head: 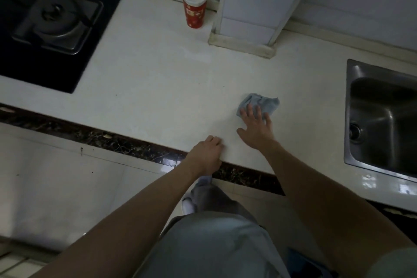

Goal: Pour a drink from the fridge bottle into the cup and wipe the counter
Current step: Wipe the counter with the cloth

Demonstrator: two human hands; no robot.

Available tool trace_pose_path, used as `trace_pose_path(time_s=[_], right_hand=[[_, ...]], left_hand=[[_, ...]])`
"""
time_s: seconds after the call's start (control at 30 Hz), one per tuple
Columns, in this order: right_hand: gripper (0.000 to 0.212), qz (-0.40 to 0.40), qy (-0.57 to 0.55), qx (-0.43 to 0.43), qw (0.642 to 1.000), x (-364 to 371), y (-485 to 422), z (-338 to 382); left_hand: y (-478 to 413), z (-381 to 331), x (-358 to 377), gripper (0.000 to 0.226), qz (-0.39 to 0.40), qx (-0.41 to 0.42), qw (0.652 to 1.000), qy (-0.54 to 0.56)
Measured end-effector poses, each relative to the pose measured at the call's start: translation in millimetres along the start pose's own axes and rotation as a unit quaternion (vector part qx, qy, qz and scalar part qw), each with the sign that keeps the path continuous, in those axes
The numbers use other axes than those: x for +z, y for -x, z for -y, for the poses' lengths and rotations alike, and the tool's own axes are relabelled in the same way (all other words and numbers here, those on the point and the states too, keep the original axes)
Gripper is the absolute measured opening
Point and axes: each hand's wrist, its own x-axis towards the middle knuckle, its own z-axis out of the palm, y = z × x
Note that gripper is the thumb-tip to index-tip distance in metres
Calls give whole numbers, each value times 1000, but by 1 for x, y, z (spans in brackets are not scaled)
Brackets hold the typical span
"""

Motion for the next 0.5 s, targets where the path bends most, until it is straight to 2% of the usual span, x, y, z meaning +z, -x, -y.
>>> trace_pose_path(time_s=[0.23, 0.5], right_hand=[[76, 14, -15, 19, 1000, -36, -68, -15], [75, -1, 2, 18, 1000, -65, -130, -29]], left_hand=[[-36, 33, -41, 54, -28, -52, 998, 0], [-51, 54, -51, 65, -12, -123, 992, -5]])
